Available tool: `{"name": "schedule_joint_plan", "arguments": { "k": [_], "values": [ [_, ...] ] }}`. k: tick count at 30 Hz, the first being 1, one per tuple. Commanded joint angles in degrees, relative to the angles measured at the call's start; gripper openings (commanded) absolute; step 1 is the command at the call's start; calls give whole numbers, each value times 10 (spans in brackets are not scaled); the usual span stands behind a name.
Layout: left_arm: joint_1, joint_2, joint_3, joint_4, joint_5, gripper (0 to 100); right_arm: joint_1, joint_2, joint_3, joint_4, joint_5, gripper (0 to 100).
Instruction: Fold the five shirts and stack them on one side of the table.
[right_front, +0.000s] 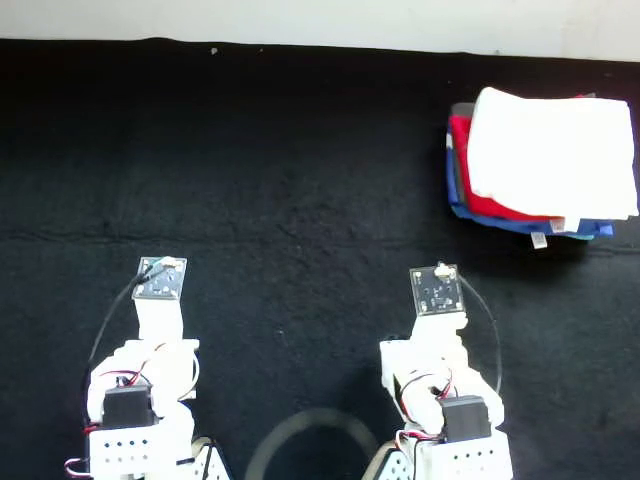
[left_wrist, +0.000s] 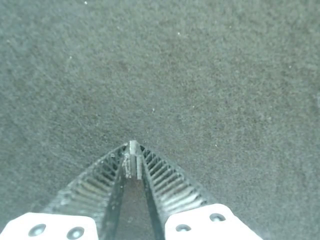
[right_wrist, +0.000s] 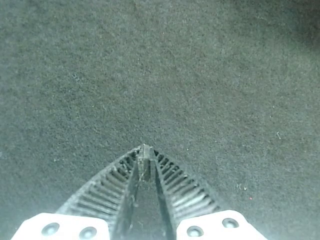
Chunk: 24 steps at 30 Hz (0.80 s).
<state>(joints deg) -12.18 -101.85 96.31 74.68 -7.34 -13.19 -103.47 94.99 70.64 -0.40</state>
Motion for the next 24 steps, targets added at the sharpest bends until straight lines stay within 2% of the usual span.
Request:
{"name": "schedule_joint_plan", "arguments": {
  "k": [1,12,18,24],
  "values": [
    [6,5,6,9,-1,10,-2,0,86,2,-6,9],
    [10,-11,7,13,-1,10,-2,-1,86,2,-7,9],
    [116,-27,7,14,-1,10,-5,-16,87,6,-5,9],
    [124,-27,7,14,-1,10,-2,-18,87,7,-5,9]
  ]
}}
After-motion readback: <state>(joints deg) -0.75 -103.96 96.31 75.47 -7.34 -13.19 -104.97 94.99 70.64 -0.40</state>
